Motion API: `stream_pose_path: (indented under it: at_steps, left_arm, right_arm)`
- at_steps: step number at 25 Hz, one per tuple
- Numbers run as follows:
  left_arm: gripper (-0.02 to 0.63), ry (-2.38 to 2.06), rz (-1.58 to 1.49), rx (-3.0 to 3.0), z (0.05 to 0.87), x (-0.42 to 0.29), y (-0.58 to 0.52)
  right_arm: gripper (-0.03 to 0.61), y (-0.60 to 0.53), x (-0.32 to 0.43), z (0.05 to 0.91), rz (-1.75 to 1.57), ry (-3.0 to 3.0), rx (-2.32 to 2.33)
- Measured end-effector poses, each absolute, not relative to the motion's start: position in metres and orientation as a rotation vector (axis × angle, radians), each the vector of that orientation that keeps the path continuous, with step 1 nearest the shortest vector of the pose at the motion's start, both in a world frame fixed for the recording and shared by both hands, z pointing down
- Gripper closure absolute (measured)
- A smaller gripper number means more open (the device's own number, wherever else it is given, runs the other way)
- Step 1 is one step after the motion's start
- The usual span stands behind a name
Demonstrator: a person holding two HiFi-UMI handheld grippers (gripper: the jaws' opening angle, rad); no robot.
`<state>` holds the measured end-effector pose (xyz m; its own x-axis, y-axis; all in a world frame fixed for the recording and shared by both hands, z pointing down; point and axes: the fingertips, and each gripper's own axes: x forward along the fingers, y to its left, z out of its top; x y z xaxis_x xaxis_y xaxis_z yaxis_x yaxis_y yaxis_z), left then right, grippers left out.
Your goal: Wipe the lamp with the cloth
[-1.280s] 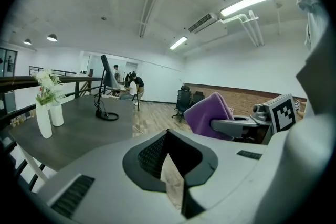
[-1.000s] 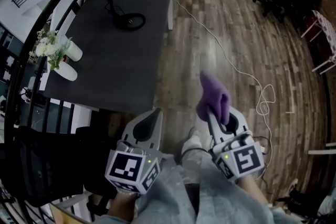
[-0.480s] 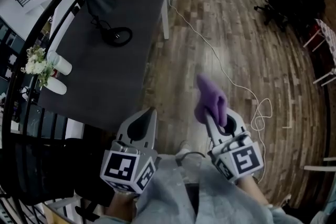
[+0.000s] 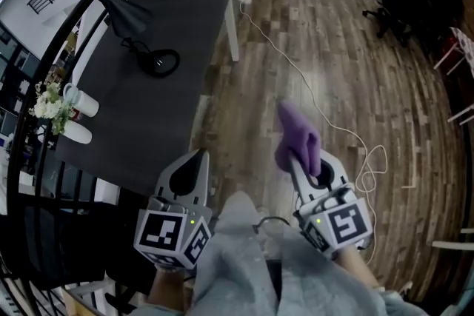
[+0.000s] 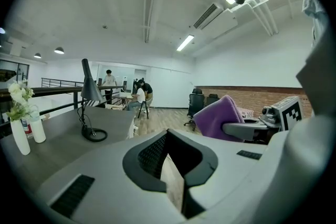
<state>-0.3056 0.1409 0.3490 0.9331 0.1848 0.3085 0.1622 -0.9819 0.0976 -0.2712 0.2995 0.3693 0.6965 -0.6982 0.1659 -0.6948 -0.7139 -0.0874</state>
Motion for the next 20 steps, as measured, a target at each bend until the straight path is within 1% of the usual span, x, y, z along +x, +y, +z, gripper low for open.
stream_pose_path:
  at_steps: [12, 17, 20]
  left_arm:
    - [0.603, 0.358, 0.511, 2.964, 0.364, -0.245, 0.150]
    - [0.603, 0.388, 0.495, 2.952, 0.370, -0.202, 0.154]
    - [0.603, 0.392, 0.489, 2.962, 0.370, -0.172, 0.147]
  right_arm:
    - [0.528, 0.332, -0.241, 0.401, -0.398, 1.081, -2.971]
    - [0.528, 0.324, -0.206, 0.402, -0.406, 1.072, -2.975]
    - [0.528, 0.307, -0.175, 0.390, -0.324, 1.147, -3.039]
